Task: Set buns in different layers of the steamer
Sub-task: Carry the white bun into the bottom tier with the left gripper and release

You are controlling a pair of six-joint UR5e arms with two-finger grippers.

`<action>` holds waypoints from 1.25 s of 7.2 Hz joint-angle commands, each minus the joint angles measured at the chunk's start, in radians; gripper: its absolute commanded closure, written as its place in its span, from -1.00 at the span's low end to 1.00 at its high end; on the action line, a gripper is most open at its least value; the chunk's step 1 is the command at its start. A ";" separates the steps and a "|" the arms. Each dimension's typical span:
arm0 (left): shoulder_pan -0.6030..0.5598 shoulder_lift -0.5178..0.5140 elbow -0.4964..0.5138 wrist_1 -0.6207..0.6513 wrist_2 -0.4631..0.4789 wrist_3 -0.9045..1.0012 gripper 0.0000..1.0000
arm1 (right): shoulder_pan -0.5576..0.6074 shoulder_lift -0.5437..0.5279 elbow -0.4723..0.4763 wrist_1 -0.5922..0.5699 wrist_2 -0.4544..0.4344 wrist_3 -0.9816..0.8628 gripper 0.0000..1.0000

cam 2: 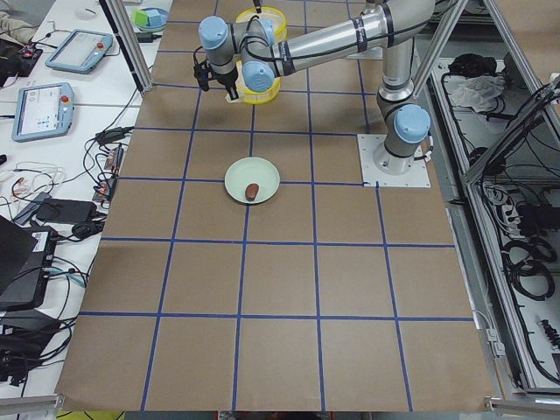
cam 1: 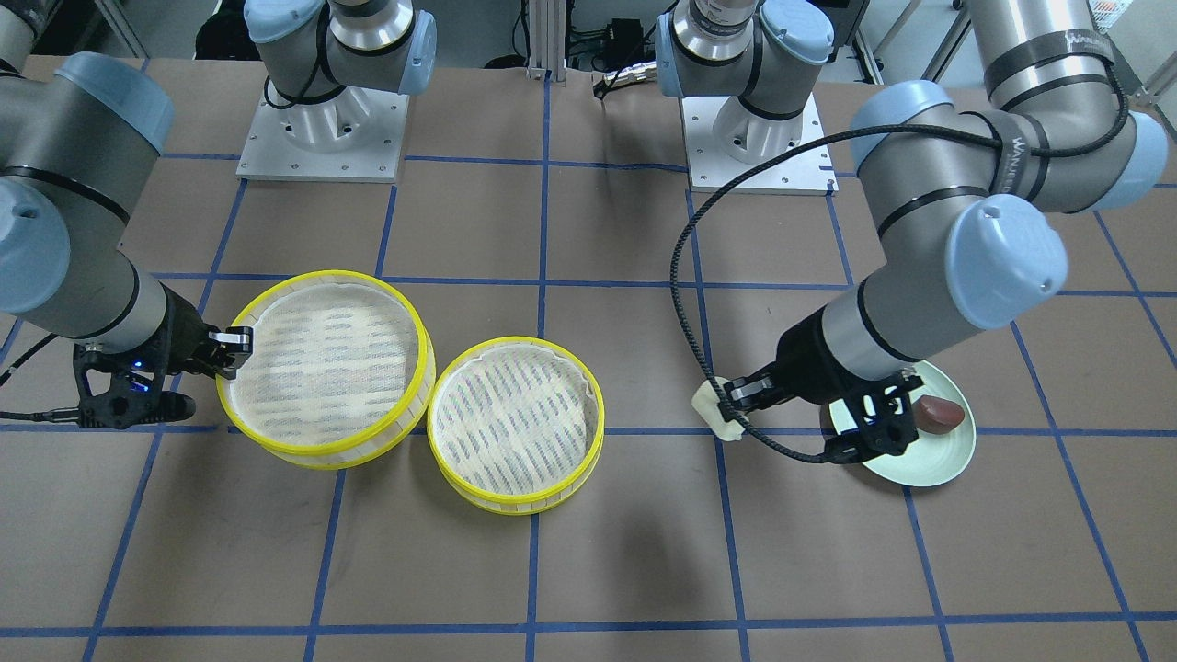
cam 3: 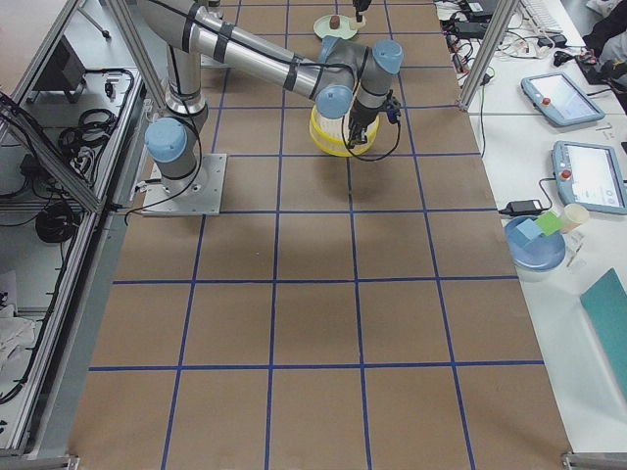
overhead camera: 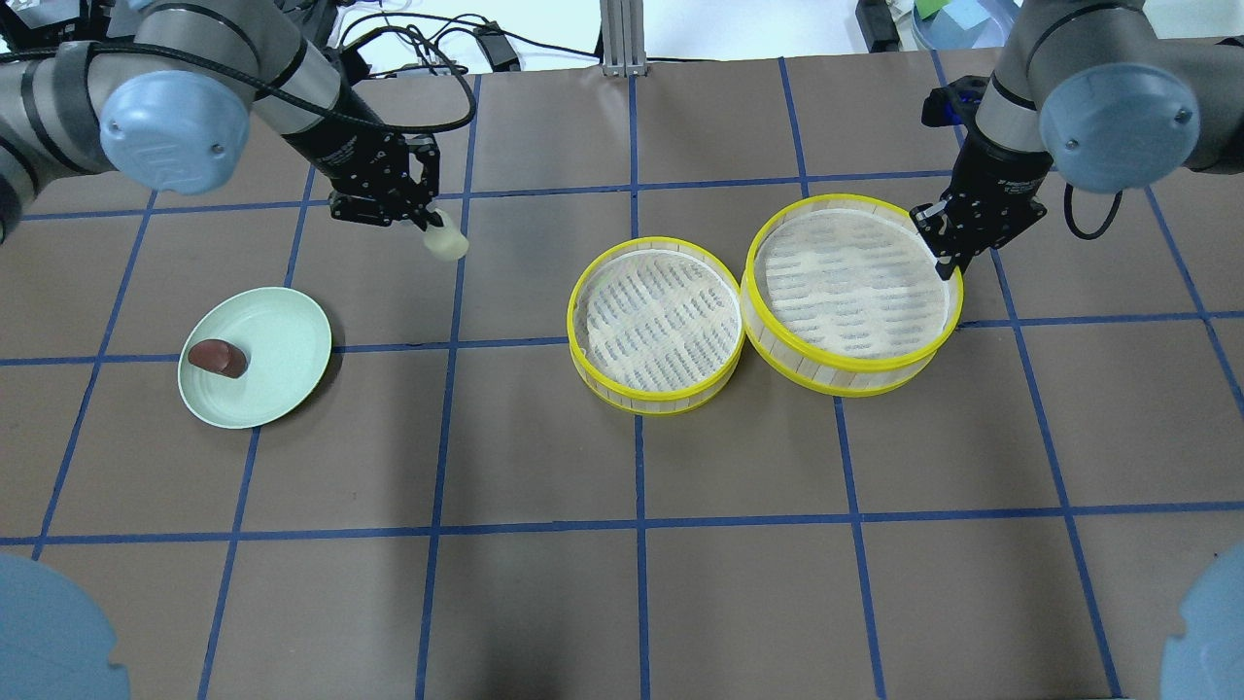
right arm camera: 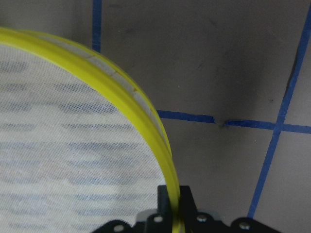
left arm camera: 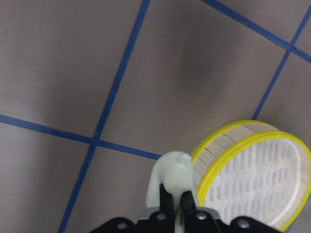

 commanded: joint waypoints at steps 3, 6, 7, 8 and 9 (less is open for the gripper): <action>-0.119 -0.053 -0.143 0.318 -0.185 -0.107 1.00 | 0.001 0.000 0.000 -0.001 0.000 0.000 1.00; -0.213 -0.096 -0.150 0.357 -0.209 -0.133 0.68 | 0.001 0.000 0.000 0.002 0.000 0.002 1.00; -0.221 -0.096 -0.151 0.377 -0.205 -0.133 -0.24 | 0.001 0.000 0.000 0.002 0.000 0.002 1.00; -0.221 -0.096 -0.153 0.377 -0.200 -0.133 -0.99 | 0.001 0.000 0.000 0.002 0.000 0.002 1.00; -0.219 -0.096 -0.148 0.380 -0.202 -0.126 -1.00 | 0.001 0.000 0.002 0.002 0.002 0.002 1.00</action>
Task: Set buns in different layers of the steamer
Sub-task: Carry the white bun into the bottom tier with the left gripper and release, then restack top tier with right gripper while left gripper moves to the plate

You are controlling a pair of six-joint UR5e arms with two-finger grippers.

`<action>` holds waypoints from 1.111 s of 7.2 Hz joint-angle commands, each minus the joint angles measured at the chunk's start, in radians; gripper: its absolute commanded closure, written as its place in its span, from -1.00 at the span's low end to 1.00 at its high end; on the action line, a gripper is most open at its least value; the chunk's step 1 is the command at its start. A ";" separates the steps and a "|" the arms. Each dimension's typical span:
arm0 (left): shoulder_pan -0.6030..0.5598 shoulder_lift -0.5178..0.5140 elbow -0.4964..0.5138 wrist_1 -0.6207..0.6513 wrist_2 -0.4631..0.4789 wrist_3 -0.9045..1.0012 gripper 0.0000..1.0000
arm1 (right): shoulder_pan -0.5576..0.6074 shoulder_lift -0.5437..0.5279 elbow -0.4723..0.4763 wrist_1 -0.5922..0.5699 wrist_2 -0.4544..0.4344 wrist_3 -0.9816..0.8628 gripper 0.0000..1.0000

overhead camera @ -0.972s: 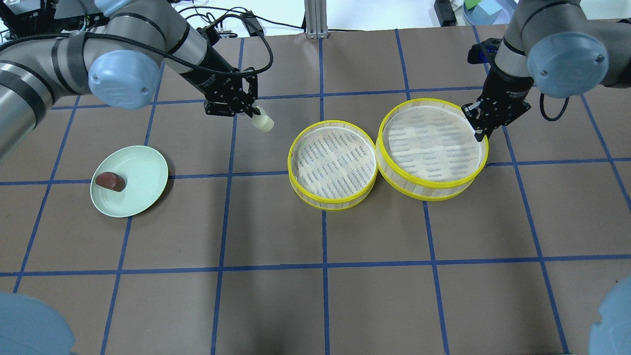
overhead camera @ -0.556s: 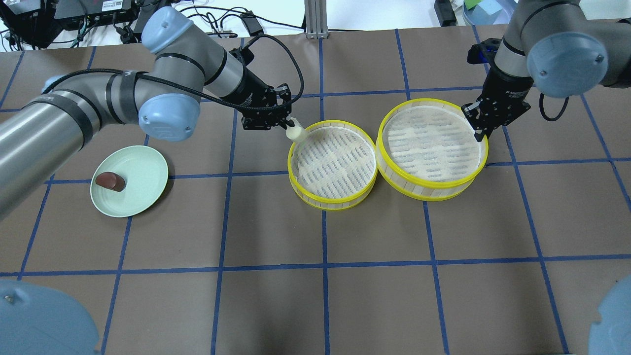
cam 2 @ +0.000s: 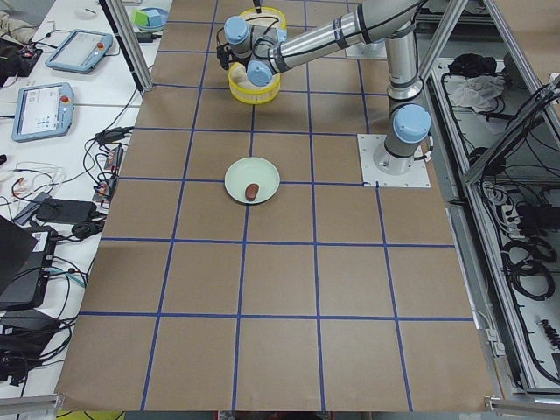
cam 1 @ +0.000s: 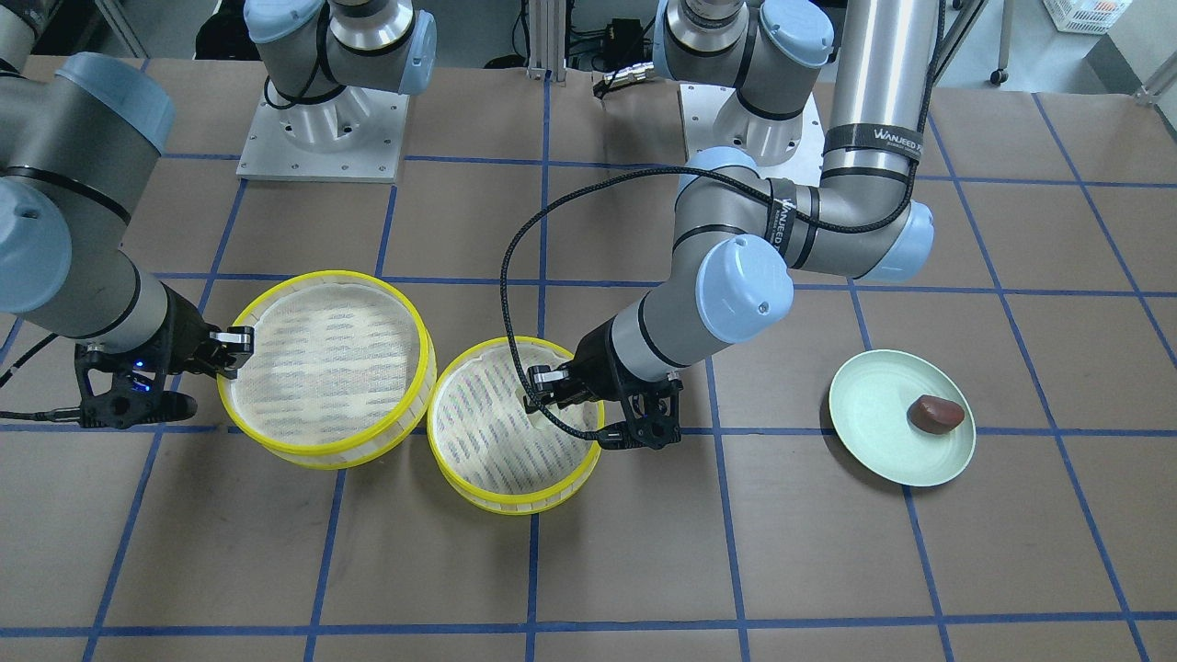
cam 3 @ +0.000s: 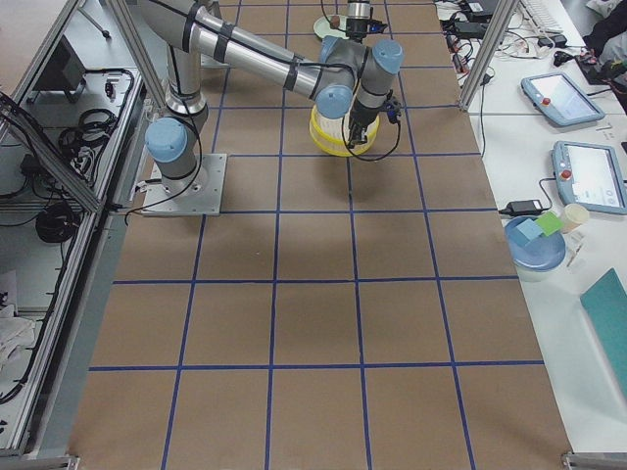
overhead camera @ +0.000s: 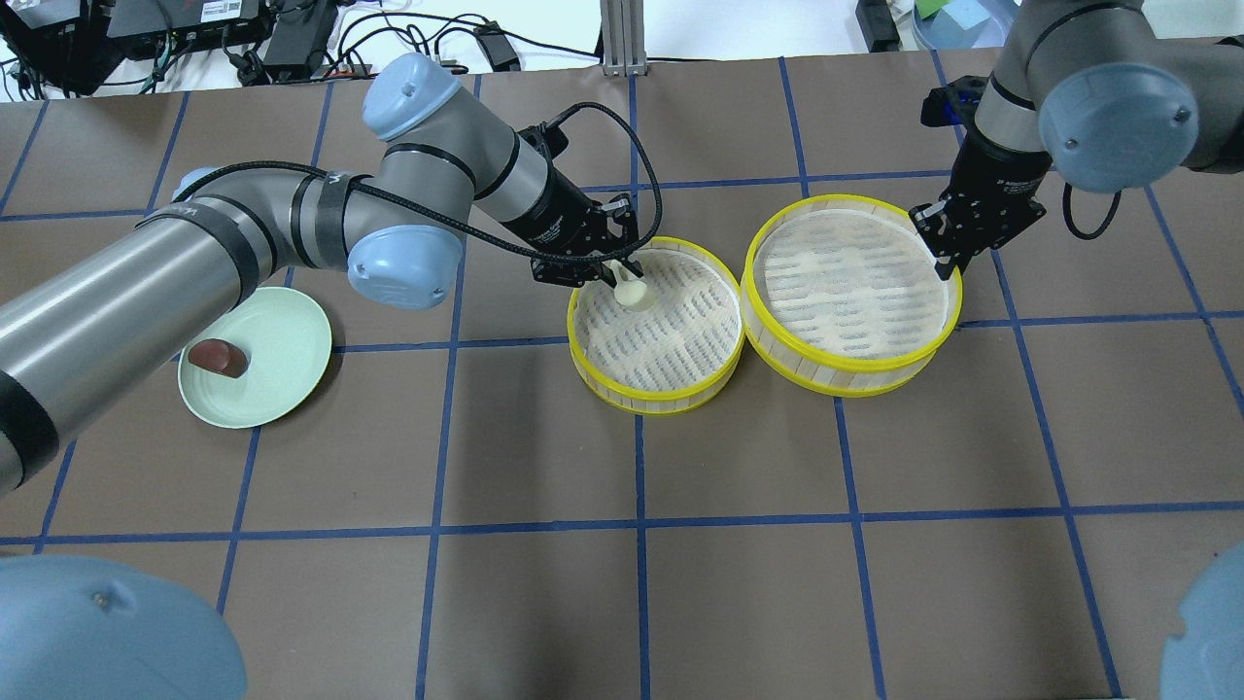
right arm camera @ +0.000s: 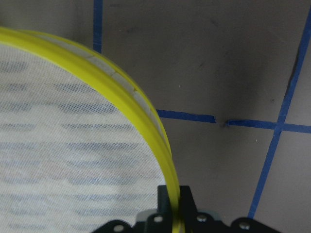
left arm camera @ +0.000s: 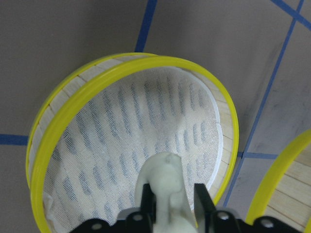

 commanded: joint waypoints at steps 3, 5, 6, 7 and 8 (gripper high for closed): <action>-0.001 0.019 0.012 0.005 0.003 0.000 -1.00 | 0.005 -0.003 0.001 0.000 0.000 0.008 1.00; 0.032 0.033 0.056 -0.003 0.145 0.092 -0.96 | 0.024 -0.008 0.000 0.000 0.003 0.032 1.00; 0.071 0.045 0.079 -0.012 0.204 0.194 -0.98 | 0.050 -0.009 -0.002 -0.001 0.003 0.072 1.00; 0.142 0.073 0.082 -0.057 0.229 0.222 -1.00 | 0.090 -0.009 -0.003 -0.003 0.003 0.131 1.00; 0.207 0.103 0.082 -0.111 0.232 0.328 -1.00 | 0.133 -0.008 -0.011 -0.005 0.003 0.237 1.00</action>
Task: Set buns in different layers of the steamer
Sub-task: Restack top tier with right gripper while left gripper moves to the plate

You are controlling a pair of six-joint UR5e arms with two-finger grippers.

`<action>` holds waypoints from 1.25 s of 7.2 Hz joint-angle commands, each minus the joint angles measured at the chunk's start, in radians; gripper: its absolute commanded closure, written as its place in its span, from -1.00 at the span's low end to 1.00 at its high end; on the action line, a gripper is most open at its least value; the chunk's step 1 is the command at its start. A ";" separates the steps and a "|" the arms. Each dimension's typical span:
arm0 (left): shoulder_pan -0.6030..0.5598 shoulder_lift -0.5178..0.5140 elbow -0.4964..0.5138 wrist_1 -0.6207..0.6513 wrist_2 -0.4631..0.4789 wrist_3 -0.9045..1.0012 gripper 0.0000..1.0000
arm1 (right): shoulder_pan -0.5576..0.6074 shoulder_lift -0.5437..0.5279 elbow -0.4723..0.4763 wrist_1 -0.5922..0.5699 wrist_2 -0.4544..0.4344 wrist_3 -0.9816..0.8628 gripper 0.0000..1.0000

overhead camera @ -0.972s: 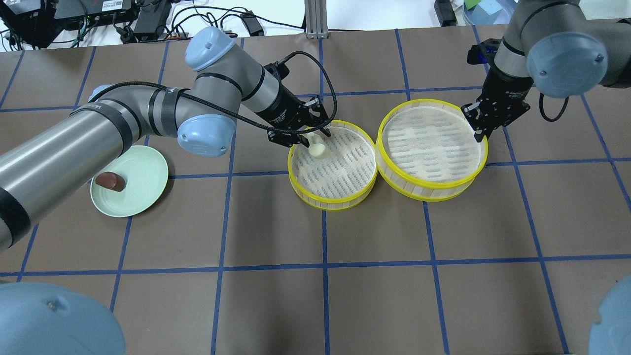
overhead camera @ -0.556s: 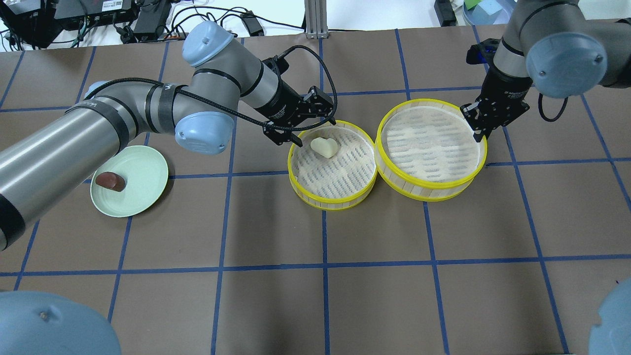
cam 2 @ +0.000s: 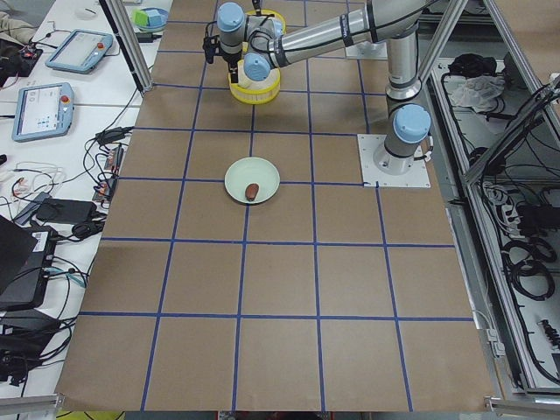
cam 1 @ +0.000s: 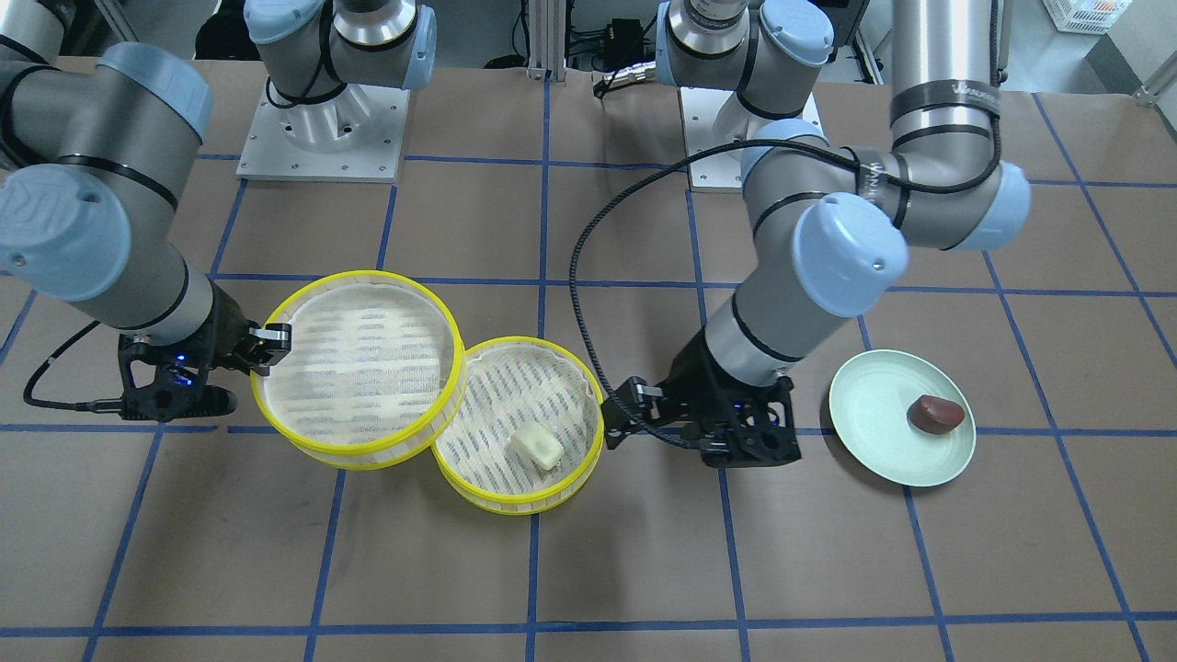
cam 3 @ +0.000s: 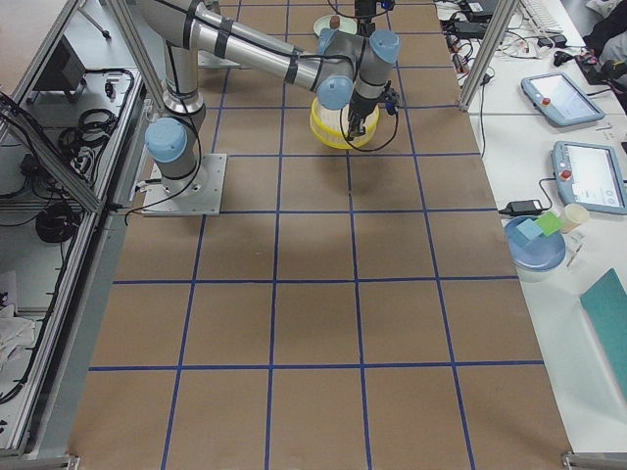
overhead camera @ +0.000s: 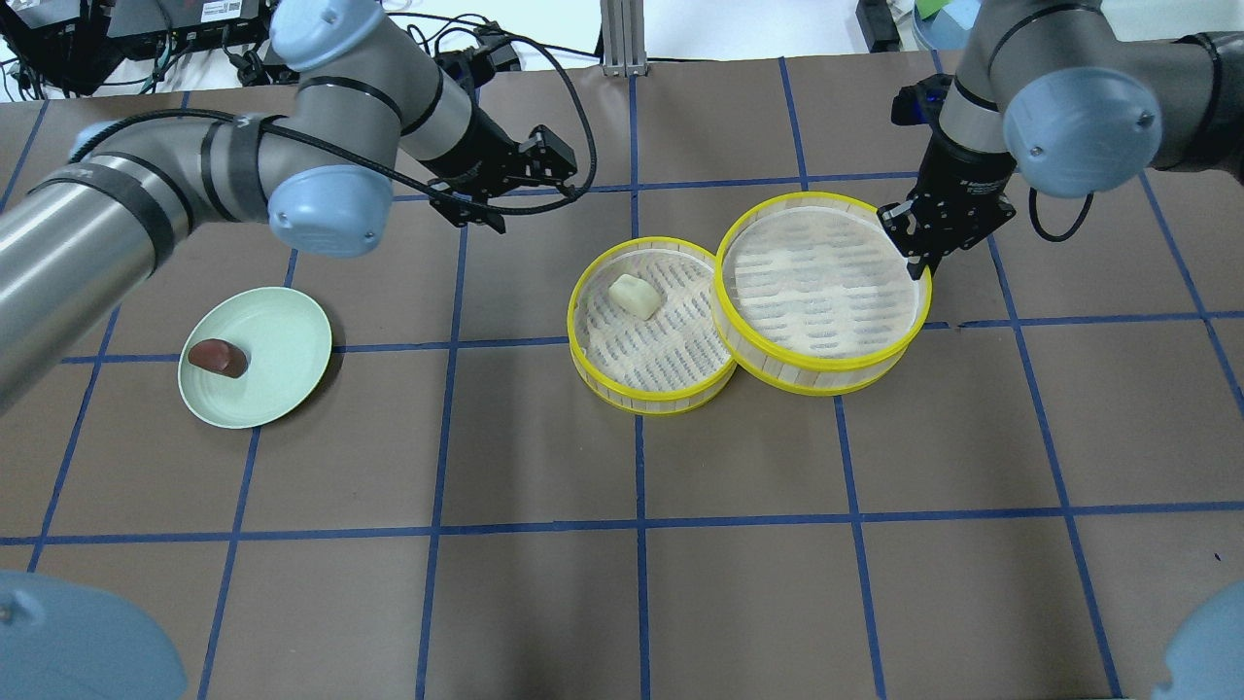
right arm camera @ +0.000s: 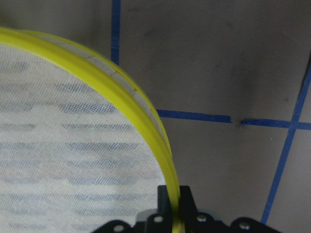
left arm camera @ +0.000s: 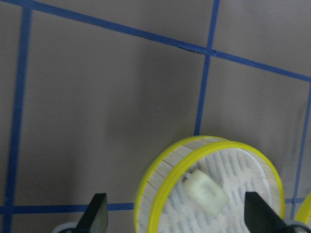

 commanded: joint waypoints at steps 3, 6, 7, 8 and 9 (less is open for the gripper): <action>0.235 0.096 0.001 -0.185 0.184 0.419 -1.00 | 0.179 0.020 -0.008 -0.074 0.049 0.400 1.00; 0.415 0.098 -0.034 -0.285 0.245 0.827 -1.00 | 0.221 0.056 -0.008 -0.158 0.040 0.552 1.00; 0.452 0.078 -0.050 -0.302 0.315 0.925 -1.00 | 0.239 0.068 -0.008 -0.158 0.040 0.592 1.00; 0.453 0.069 -0.065 -0.297 0.375 0.995 -1.00 | 0.259 0.086 -0.007 -0.183 0.039 0.638 1.00; 0.457 0.058 -0.067 -0.288 0.379 1.059 -1.00 | 0.266 0.096 -0.007 -0.186 0.040 0.650 1.00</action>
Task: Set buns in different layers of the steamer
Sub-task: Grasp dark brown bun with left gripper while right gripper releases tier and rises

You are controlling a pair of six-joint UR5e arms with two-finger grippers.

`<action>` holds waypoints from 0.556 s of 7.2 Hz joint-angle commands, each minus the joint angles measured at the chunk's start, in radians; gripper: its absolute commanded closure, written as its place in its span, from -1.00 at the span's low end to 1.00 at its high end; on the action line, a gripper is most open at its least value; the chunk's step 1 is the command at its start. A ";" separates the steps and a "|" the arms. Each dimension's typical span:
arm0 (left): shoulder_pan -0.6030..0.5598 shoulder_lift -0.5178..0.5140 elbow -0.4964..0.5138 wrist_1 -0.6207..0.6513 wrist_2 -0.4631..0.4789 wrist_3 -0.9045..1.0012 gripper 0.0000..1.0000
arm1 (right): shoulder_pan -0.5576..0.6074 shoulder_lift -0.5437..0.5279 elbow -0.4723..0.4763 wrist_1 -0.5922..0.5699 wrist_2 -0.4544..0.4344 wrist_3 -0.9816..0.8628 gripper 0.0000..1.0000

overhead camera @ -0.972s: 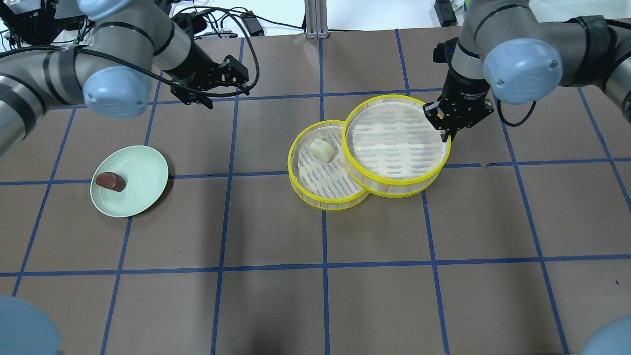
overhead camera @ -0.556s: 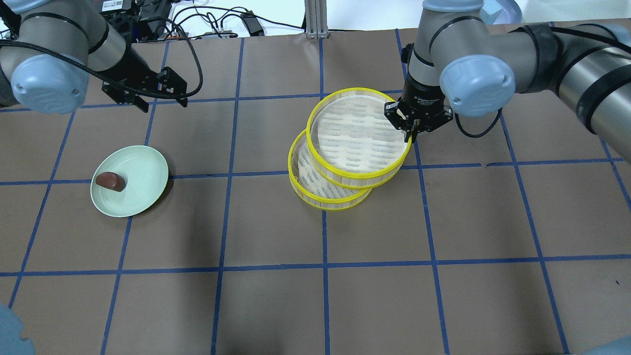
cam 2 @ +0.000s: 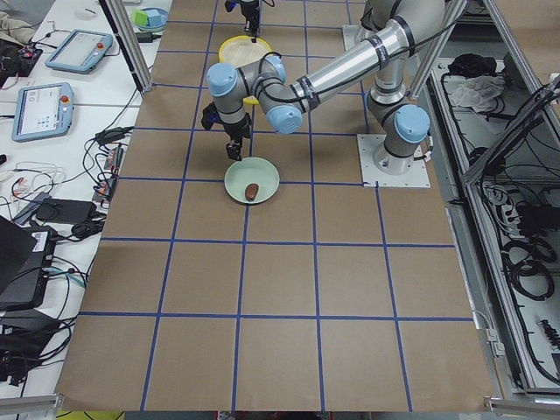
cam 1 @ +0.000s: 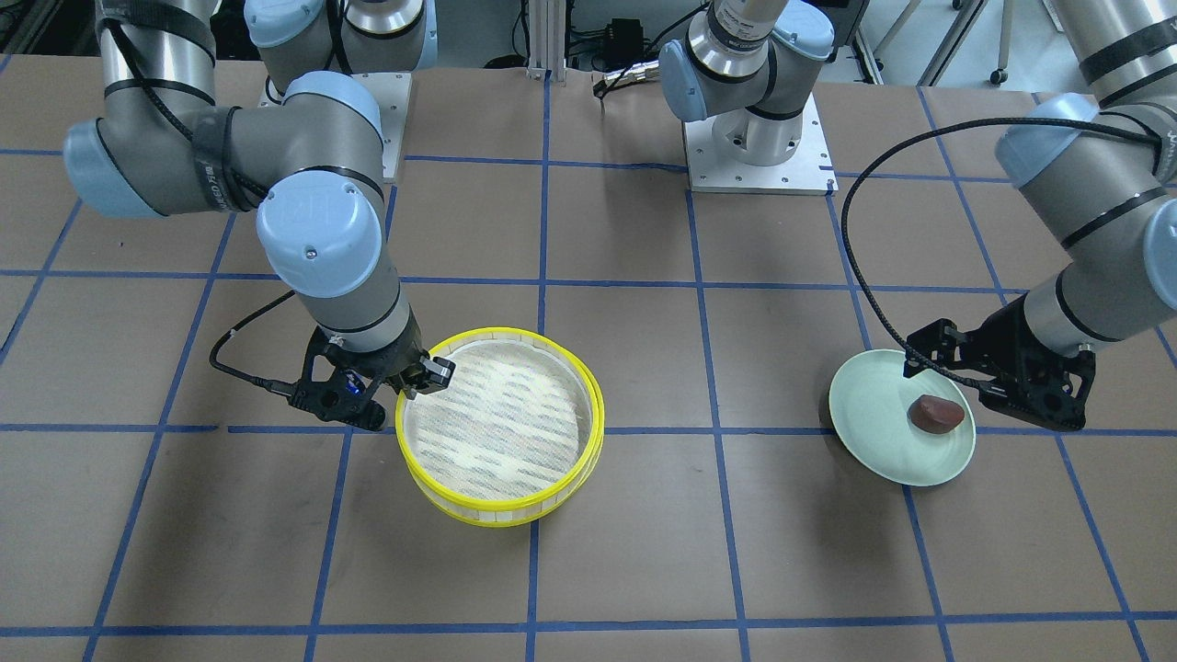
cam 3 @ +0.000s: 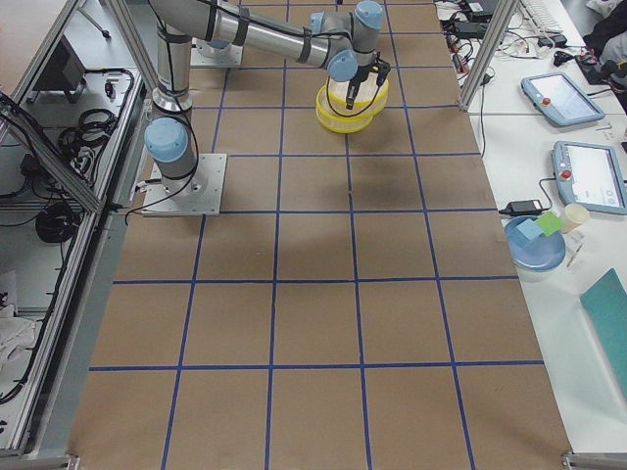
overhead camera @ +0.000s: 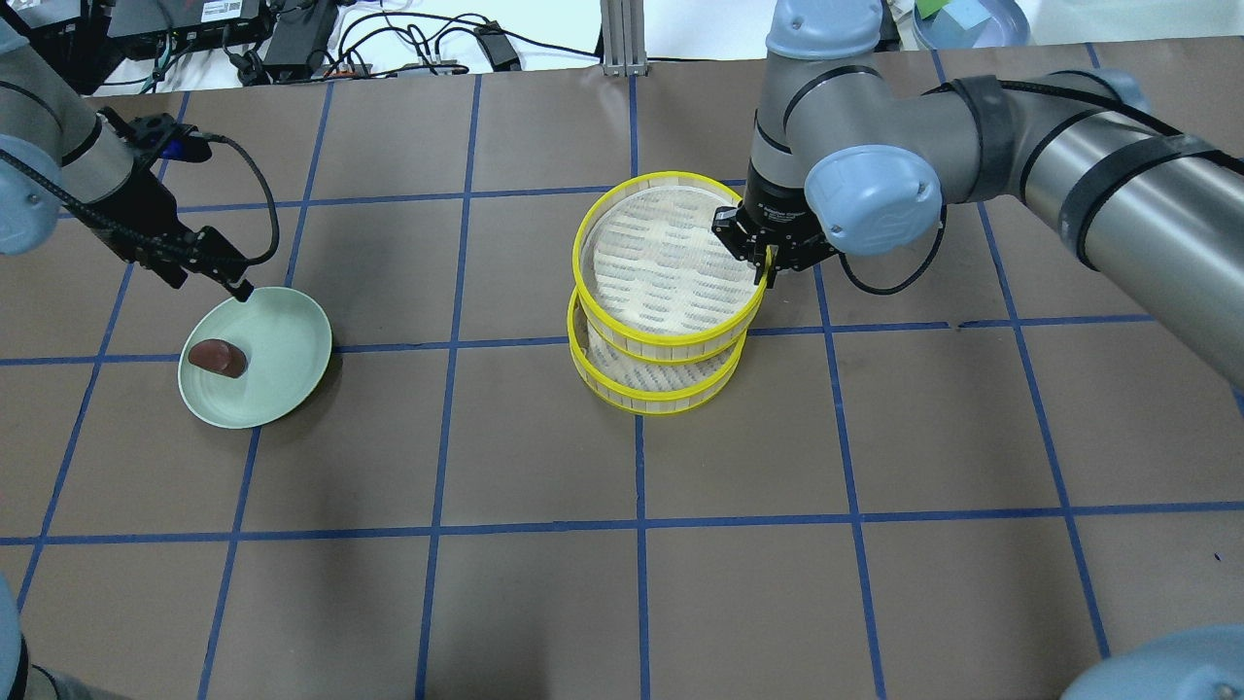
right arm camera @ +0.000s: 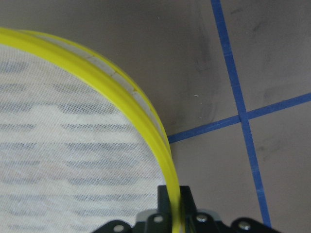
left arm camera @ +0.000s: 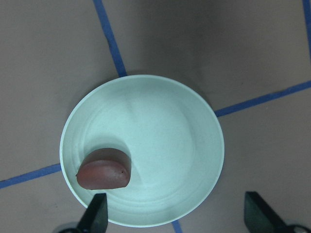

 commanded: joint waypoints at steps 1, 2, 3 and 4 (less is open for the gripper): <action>0.011 -0.044 -0.011 0.007 0.064 0.161 -1.00 | 0.020 0.016 0.001 -0.010 0.004 0.034 1.00; 0.011 -0.081 -0.013 0.052 0.081 0.211 -1.00 | 0.020 0.021 0.001 -0.002 0.001 -0.007 1.00; 0.012 -0.110 -0.019 0.075 0.080 0.328 -1.00 | 0.020 0.021 0.004 0.001 -0.001 -0.016 1.00; 0.014 -0.134 -0.026 0.109 0.084 0.353 -1.00 | 0.020 0.019 0.007 0.010 -0.002 -0.018 1.00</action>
